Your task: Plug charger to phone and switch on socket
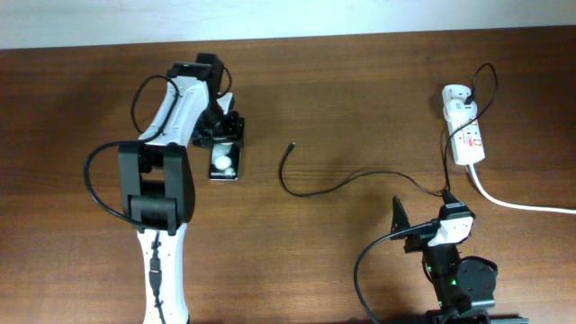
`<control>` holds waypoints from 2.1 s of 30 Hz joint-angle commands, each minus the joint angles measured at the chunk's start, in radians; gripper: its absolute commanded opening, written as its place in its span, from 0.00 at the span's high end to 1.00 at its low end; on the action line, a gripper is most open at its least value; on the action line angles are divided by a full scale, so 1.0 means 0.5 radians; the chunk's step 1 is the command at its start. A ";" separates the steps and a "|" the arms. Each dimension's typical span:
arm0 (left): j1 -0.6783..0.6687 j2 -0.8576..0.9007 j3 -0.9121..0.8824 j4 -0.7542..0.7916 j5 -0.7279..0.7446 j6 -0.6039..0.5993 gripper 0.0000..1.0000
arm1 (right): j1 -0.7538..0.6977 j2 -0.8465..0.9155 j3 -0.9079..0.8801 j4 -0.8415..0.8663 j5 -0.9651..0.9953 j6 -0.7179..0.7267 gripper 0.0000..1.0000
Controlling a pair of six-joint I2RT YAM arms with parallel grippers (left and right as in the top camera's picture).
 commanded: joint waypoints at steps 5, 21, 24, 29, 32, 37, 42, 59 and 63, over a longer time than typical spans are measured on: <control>-0.037 0.115 0.019 -0.063 0.133 -0.058 0.35 | 0.012 -0.006 -0.010 -0.010 0.009 0.010 0.01; -0.137 0.117 0.127 -0.055 -0.063 -0.133 0.32 | 0.012 -0.006 -0.010 -0.010 0.010 0.010 0.01; -0.169 0.117 0.037 -0.028 -0.100 -0.163 0.29 | 0.012 -0.006 -0.010 -0.010 0.010 0.010 0.02; -0.177 0.117 0.018 -0.046 -0.092 -0.238 0.21 | 0.012 -0.006 -0.010 -0.010 0.009 0.010 0.01; -0.180 0.117 0.018 -0.089 -0.092 -0.237 0.07 | 0.012 -0.006 -0.010 -0.010 0.009 0.010 0.01; -0.180 0.117 0.018 -0.090 -0.095 -0.260 0.04 | 0.012 -0.006 -0.010 -0.010 0.010 0.010 0.01; -0.180 0.117 0.018 -0.004 -0.257 -0.488 0.01 | 0.012 -0.006 -0.010 -0.010 0.009 0.010 0.01; -0.193 0.117 0.018 -0.101 -0.496 -0.362 0.01 | 0.012 -0.006 -0.010 -0.010 0.010 0.010 0.01; -0.193 0.117 0.018 -0.138 -0.492 -0.339 0.01 | 0.012 -0.006 -0.010 -0.010 0.009 0.010 0.01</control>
